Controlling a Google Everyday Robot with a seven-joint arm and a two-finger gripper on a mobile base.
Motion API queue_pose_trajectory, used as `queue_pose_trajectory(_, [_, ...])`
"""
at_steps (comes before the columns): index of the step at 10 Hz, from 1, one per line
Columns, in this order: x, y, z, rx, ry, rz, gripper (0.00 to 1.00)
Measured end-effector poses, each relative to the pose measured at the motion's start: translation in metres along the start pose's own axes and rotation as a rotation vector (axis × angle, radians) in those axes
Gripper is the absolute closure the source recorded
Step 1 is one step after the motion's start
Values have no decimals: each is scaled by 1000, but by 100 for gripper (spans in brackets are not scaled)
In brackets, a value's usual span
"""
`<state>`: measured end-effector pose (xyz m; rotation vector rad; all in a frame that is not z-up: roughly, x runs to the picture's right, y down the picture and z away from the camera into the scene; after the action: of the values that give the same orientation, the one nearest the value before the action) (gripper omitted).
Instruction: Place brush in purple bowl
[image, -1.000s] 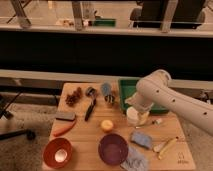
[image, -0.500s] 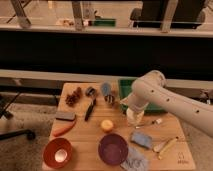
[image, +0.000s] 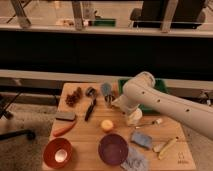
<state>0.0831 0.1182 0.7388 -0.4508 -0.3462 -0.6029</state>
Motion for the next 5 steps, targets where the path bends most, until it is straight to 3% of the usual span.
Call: queue_pose_trajectory(5, [-14, -14, 9, 23, -19, -35, 20])
